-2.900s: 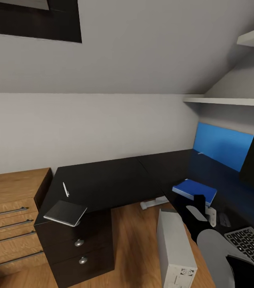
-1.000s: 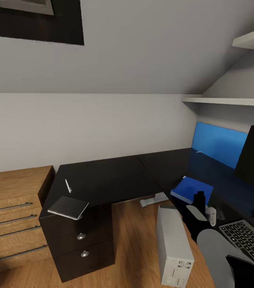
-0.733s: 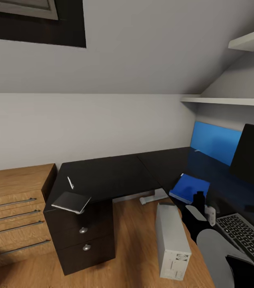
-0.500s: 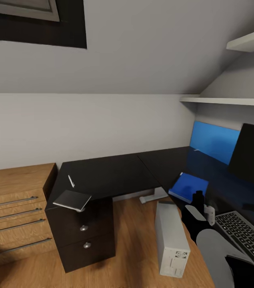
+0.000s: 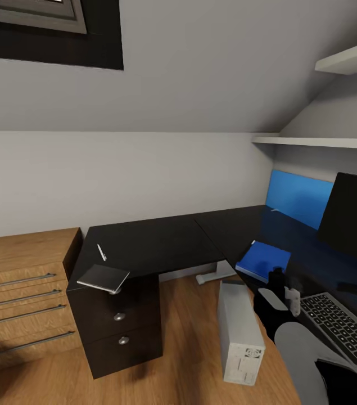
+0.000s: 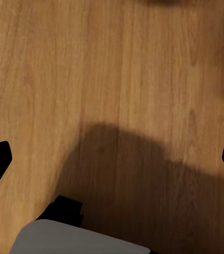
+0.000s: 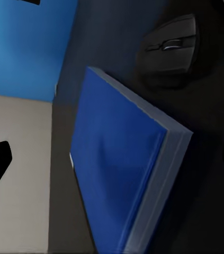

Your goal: In the bedroom, organize the workspace by keeping the computer under the desk, ensuring the monitor is on the desk, placing the keyboard on the desk next to the monitor, placing the mouse on the desk next to the keyboard, moving the folder from the swivel chair onto the desk next to the mouse, stacking the notebook on top of the folder with the pen on top of the notebook, and positioning the swivel chair next to the desk.

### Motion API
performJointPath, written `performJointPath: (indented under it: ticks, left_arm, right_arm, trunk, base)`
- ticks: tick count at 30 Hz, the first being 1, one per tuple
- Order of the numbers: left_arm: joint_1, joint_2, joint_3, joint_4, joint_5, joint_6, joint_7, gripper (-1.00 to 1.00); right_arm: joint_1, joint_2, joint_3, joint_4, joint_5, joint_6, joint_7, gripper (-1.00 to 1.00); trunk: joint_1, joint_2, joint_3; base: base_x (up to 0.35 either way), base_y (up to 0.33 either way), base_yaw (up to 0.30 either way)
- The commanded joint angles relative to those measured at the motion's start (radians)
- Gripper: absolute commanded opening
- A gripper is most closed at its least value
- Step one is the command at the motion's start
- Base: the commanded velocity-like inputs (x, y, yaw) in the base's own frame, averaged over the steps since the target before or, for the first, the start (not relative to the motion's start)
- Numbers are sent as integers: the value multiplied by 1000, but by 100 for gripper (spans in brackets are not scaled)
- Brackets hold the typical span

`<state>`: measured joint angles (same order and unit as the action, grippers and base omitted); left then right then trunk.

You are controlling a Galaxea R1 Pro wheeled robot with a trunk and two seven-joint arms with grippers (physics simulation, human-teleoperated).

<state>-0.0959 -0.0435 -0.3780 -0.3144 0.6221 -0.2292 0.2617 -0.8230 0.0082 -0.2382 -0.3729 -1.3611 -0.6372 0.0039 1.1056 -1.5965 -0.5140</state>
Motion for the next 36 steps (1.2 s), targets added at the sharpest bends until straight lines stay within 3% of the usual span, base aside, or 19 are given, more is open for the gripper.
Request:
performJointPath:
  ticks: [1,11,12,20,36]
  left_arm:
    - [-1,1,-9,0,7,-4,6,100]
    - [-1,1,-9,0,7,-3,6,100]
    - [-1,1,-9,0,7,-2,5,100]
    - [-1,1,-9,0,7,-2,5,100]
    - [-1,1,-9,0,7,0,5,100]
  right_arm:
    - [-1,2,6,-1,-3,-3,0,100]
    - [0,17,103,-4,6,-5,2,100]
    - [1,29,113,-5,7,-5,30,100]
    - [1,41,117,-6,6,-9,107,100]
    - [1,58,117,-6,5,-17,162,100]
  trunk:
    - [0,-1,-1]
    - [0,-1,-1]
    - [0,-1,-1]
    - [0,-1,-1]
    - [0,-1,-1]
  base:
    - [-6,0,0]
    - [-2,0,0]
    - [0,0,0]
    - [0,0,0]
    - [0,0,0]
